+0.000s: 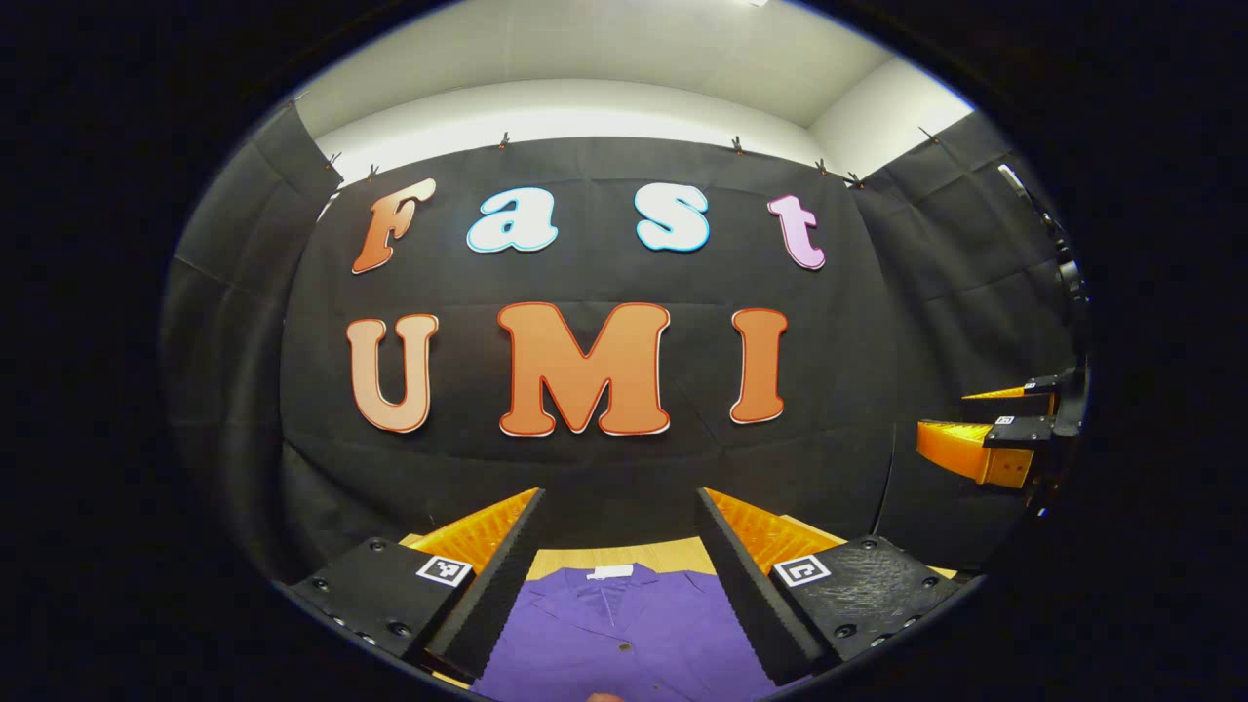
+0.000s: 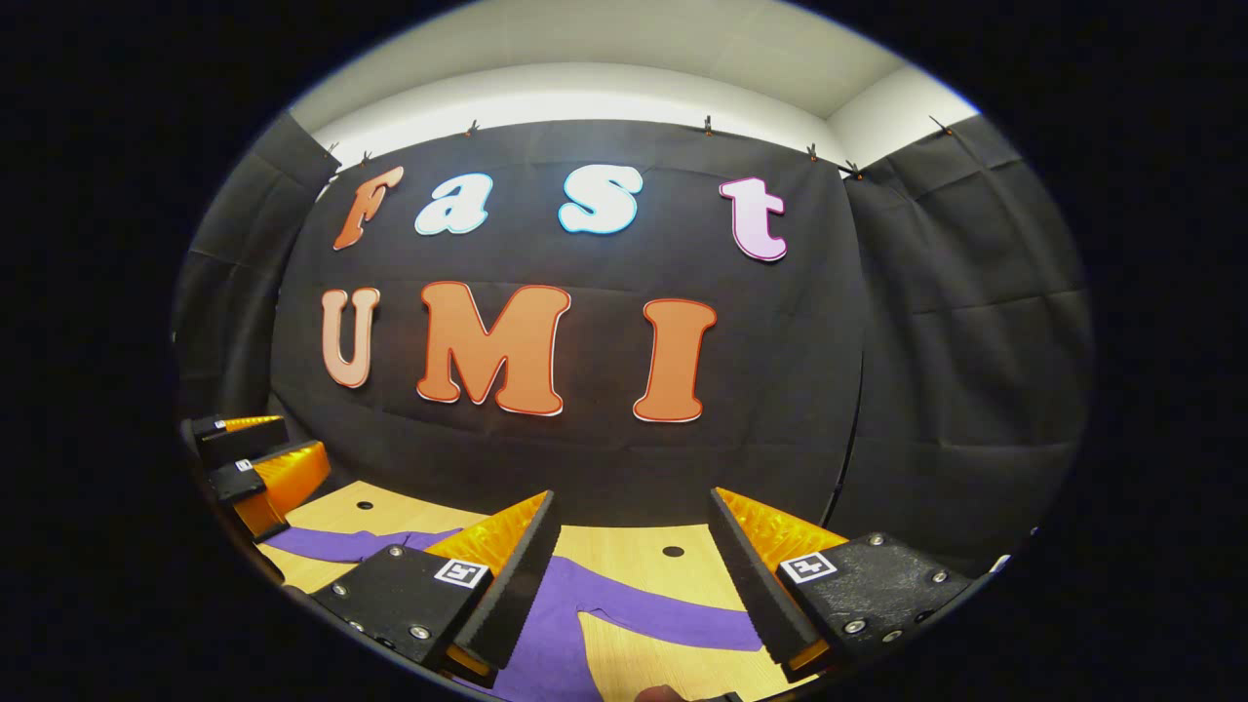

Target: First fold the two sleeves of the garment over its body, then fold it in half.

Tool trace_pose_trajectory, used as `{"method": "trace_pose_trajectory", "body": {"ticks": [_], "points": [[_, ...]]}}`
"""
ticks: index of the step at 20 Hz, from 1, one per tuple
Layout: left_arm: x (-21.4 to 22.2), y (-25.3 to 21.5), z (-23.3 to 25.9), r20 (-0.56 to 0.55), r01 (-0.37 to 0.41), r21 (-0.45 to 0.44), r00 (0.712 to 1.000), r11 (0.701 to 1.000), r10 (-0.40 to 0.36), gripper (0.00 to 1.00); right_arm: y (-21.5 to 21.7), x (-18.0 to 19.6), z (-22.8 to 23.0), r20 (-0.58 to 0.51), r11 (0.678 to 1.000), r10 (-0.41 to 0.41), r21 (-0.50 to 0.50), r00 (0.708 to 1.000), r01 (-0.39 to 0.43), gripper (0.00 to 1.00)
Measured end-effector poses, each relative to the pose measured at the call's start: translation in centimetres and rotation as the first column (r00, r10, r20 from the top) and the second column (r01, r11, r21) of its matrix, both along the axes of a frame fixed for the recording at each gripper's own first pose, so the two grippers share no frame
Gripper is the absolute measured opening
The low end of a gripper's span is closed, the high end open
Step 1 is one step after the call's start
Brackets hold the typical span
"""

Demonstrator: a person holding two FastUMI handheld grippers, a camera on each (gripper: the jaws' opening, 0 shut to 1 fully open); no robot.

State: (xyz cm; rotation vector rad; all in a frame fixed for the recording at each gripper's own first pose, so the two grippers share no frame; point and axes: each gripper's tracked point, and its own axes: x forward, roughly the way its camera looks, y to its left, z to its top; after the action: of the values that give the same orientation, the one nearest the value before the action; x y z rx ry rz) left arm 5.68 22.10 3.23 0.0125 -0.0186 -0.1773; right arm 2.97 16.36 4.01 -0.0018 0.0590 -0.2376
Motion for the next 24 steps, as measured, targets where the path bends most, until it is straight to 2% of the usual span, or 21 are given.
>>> {"method": "trace_pose_trajectory", "body": {"ticks": [1,2,3,6,7,8,9,11,15,18,24], "points": [[0.6,1.0,1.0,0.004,0.013,-0.025,1.000,1.000,-0.013,0.96,0.5,0.4,1.3,0.016,1.000,-0.013,0.005,1.000,0.013,1.00],[1.0,1.7,1.8,0.002,0.026,-0.043,1.000,0.999,-0.026,0.96,1.0,0.3,2.9,0.045,1.000,-0.022,0.016,0.999,0.021,0.93],[1.1,2.6,2.9,0.017,0.022,-0.041,1.000,0.999,-0.021,0.95,1.1,0.0,4.3,0.079,0.999,-0.044,0.018,0.996,0.043,1.00],[0.5,4.3,4.6,0.052,0.001,-0.073,0.999,0.997,0.003,0.94,2.3,-0.9,6.3,0.127,0.997,-0.053,-0.052,0.990,0.060,1.00],[0.2,4.1,4.1,0.044,0.005,-0.086,0.999,0.996,-0.002,0.94,2.4,-1.1,7.0,0.141,0.994,-0.063,-0.075,0.988,0.074,0.93],[0.0,3.8,3.7,0.035,0.018,-0.084,0.999,0.996,-0.016,0.94,3.0,-1.1,6.6,0.129,0.995,-0.052,-0.074,0.990,0.062,0.93],[-0.1,3.9,3.5,0.038,0.016,-0.077,0.999,0.997,-0.013,0.94,4.0,-0.8,5.5,0.101,0.998,-0.015,-0.065,0.995,0.022,0.97],[-0.2,4.3,3.6,0.062,-0.003,-0.061,0.998,0.998,0.007,0.94,6.1,-0.5,3.2,0.045,0.998,0.040,-0.051,0.998,-0.037,0.92],[-1.7,5.5,2.7,0.078,-0.035,0.010,0.996,0.999,0.034,0.96,9.2,0.2,-0.1,-0.015,0.991,0.128,0.047,0.992,-0.127,0.92],[-3.3,6.1,2.1,0.093,-0.038,0.023,0.995,0.999,0.036,0.95,9.3,0.7,-2.3,-0.051,0.990,0.128,0.070,0.990,-0.125,0.93],[-2.2,8.3,-1.4,0.030,-0.072,0.000,0.997,0.997,0.072,0.95,6.2,1.2,-5.5,-0.125,0.998,0.048,0.058,0.991,-0.041,0.93]]}}
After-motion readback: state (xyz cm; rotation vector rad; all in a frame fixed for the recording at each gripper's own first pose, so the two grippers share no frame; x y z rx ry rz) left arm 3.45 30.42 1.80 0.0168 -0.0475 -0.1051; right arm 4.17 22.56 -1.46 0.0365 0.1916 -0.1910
